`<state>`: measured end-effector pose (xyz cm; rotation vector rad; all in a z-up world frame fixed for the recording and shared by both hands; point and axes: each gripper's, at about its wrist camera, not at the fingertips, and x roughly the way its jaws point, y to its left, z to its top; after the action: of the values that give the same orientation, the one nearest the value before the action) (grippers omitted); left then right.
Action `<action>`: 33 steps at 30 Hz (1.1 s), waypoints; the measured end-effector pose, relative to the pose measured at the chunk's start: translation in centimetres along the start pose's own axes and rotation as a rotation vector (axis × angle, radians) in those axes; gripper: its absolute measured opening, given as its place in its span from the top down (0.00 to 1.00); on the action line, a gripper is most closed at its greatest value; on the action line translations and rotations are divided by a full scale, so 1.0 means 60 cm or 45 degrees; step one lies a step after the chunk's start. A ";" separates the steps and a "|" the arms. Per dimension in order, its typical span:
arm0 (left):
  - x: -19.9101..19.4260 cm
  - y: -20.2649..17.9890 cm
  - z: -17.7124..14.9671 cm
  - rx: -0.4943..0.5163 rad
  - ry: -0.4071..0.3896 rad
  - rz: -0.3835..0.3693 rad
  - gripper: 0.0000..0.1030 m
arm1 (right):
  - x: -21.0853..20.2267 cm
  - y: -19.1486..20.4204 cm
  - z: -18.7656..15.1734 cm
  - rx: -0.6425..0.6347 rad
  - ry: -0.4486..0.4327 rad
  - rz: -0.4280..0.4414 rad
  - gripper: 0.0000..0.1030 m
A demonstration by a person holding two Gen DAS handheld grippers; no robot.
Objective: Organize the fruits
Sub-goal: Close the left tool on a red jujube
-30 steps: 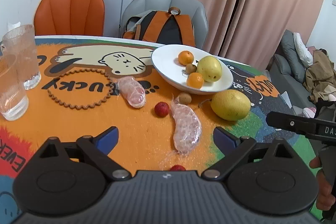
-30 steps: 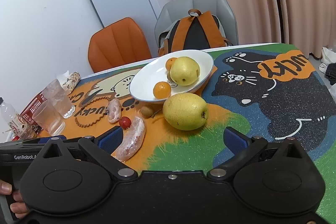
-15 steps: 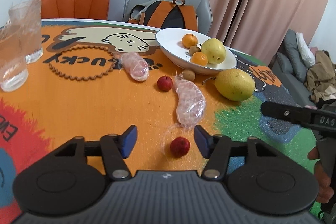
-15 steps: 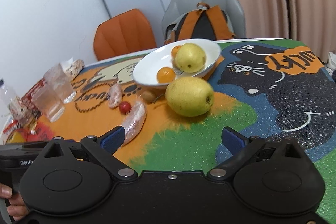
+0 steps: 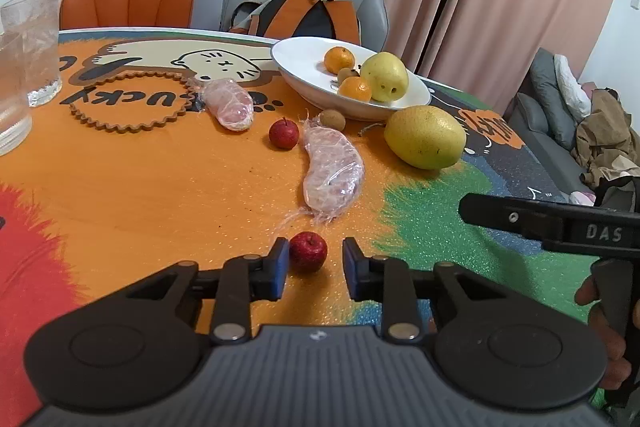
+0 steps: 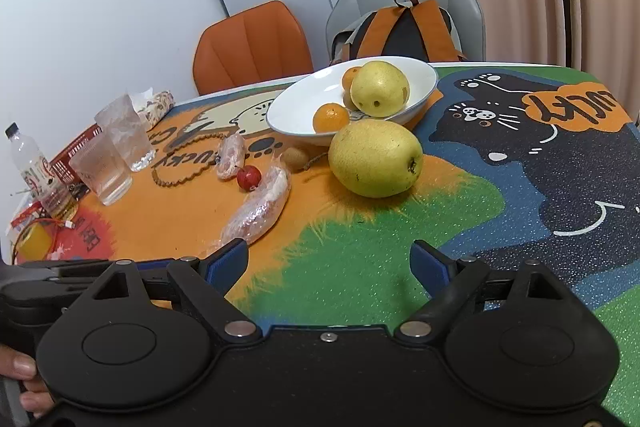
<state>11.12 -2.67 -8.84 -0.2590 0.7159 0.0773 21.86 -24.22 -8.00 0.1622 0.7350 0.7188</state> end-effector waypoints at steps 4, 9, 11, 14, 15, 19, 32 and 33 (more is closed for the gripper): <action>0.011 -0.004 0.000 0.006 -0.001 0.012 0.79 | 0.002 -0.009 0.003 0.017 -0.001 0.007 0.16; 0.019 -0.003 0.003 0.018 0.007 0.016 0.80 | 0.011 -0.018 0.007 0.046 0.002 0.020 0.16; 0.017 0.000 0.008 0.015 0.002 0.019 0.80 | 0.017 -0.023 0.009 0.058 0.007 0.017 0.16; 0.012 0.004 0.019 0.018 -0.015 0.017 0.80 | 0.023 -0.030 0.013 0.080 0.006 0.006 0.16; 0.011 0.006 0.024 0.014 -0.020 0.018 0.80 | 0.025 -0.032 0.015 0.087 0.007 0.004 0.16; 0.012 0.013 0.044 0.000 -0.035 0.026 0.80 | 0.030 -0.038 0.026 0.099 0.001 -0.004 0.16; 0.039 0.045 0.095 -0.036 -0.032 0.022 0.80 | 0.065 -0.047 0.067 0.107 0.004 -0.053 0.11; 0.043 0.047 0.097 -0.034 -0.029 0.020 0.80 | 0.069 -0.048 0.071 0.107 0.002 -0.053 0.11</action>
<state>16.31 1.52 -6.92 -0.2779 0.6944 0.1048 28.41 -23.25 -8.22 0.2217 0.7685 0.6487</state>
